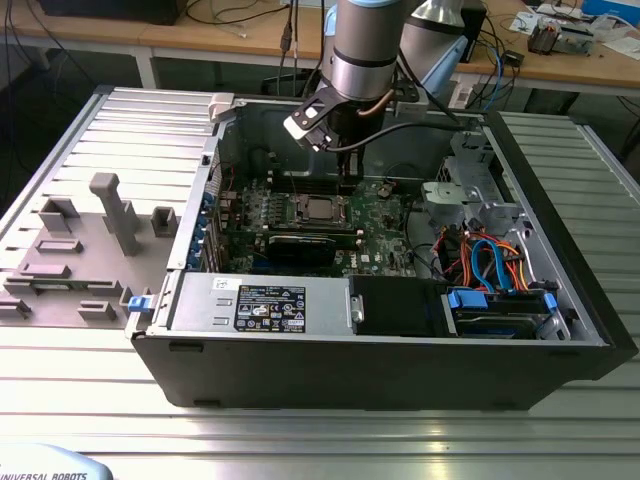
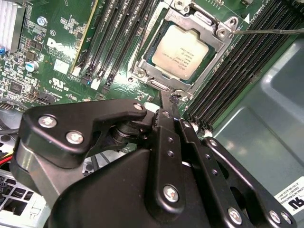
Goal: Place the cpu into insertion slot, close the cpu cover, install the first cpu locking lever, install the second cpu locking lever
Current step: 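Close the cpu cover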
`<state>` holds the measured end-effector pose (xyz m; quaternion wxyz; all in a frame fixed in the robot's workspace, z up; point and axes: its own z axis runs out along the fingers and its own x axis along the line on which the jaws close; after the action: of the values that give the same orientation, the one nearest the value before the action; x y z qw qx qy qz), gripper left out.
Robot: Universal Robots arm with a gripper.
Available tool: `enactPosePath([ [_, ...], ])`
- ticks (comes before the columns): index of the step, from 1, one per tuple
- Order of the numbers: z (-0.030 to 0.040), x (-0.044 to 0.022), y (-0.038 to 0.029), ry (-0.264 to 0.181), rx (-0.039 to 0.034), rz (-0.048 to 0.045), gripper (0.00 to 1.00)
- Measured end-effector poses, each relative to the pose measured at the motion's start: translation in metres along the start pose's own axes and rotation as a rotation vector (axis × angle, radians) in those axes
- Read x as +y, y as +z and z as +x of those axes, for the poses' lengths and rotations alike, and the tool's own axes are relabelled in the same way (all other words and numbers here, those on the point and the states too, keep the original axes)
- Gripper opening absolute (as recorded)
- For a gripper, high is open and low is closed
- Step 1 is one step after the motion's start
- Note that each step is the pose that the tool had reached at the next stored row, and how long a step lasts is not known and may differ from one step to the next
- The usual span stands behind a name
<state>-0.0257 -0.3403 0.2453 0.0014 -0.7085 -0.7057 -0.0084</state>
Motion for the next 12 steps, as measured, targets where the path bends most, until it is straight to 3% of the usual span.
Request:
enactPosePath([
  [7, 0.0, -0.0076, 0.0008, 0.0, -0.0001, 0.0001, 0.11],
  [12, -0.0001, -0.0081, 0.0014, 0.0, -0.0001, 0.0, 0.11],
])
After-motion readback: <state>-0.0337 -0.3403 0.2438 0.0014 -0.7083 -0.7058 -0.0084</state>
